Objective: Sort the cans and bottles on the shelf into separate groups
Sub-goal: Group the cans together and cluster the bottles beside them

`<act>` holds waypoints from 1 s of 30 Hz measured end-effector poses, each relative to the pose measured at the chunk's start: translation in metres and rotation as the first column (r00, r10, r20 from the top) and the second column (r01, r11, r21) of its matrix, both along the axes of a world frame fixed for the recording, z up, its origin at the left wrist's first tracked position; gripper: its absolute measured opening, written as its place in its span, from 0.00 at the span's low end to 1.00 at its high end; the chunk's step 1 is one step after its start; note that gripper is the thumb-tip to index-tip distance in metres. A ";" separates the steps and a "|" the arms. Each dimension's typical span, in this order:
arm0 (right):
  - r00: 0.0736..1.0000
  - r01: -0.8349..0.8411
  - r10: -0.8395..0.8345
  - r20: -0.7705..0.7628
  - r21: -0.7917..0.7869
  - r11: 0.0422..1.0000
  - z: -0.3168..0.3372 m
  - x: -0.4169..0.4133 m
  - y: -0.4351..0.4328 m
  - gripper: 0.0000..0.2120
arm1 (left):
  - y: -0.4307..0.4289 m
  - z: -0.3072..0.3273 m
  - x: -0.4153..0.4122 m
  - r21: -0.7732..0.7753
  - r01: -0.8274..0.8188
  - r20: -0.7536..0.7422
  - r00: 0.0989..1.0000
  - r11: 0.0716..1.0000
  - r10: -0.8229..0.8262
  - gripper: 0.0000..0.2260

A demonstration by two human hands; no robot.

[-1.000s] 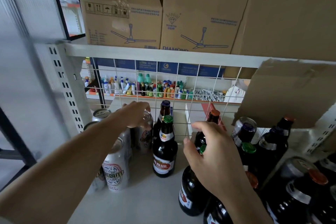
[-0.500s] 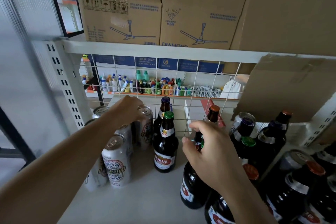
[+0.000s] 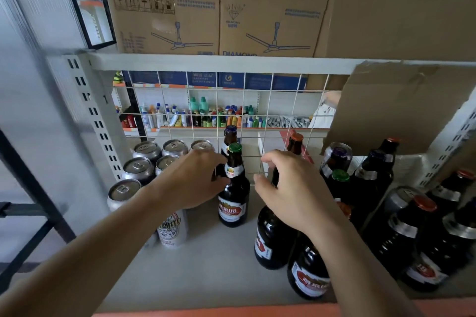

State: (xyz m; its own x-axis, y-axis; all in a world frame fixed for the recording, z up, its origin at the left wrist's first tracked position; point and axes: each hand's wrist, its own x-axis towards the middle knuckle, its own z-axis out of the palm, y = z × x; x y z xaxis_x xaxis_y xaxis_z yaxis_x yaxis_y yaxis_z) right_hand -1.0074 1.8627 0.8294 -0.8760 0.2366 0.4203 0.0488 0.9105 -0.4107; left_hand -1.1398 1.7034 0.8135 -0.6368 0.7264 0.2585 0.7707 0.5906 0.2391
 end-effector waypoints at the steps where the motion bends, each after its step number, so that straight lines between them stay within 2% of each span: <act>1: 1.000 0.012 -0.012 0.002 -0.005 1.000 0.001 0.002 0.003 0.19 | -0.002 -0.002 0.005 -0.008 0.005 0.012 1.000 1.000 -0.004 0.17; 6: 0.997 0.056 -0.058 -0.049 -0.036 0.998 0.005 0.019 0.015 0.17 | -0.003 -0.010 0.016 0.025 -0.002 0.107 0.994 1.000 0.000 0.18; 11: 0.987 0.065 -0.081 -0.137 -0.118 0.991 0.002 0.036 0.023 0.12 | 0.012 -0.032 0.009 0.115 -0.164 0.200 0.970 0.980 0.139 0.12; 15: 0.976 0.089 -0.117 -0.184 -0.153 0.984 -0.001 0.048 0.030 0.12 | 0.041 -0.053 -0.008 0.278 -0.347 0.495 0.851 0.896 0.176 0.20; 18: 0.970 0.094 -0.132 -0.204 -0.183 0.979 -0.004 0.057 0.036 0.11 | 0.057 -0.065 -0.014 0.295 -0.440 0.610 0.770 0.848 0.188 0.20; 20: 0.966 0.110 -0.151 -0.208 -0.198 0.974 -0.007 0.063 0.042 0.10 | 0.063 -0.072 -0.015 0.302 -0.456 0.617 0.763 0.837 0.193 0.17; 26: 0.960 0.141 -0.187 -0.208 -0.216 0.966 -0.011 0.074 0.057 0.10 | 0.072 -0.075 -0.013 0.333 -0.392 0.508 0.841 0.857 0.187 0.15; 30: 0.957 0.138 -0.187 -0.223 -0.219 0.966 -0.012 0.077 0.061 0.09 | 0.082 -0.073 -0.007 0.344 -0.397 0.548 0.821 0.851 0.161 0.15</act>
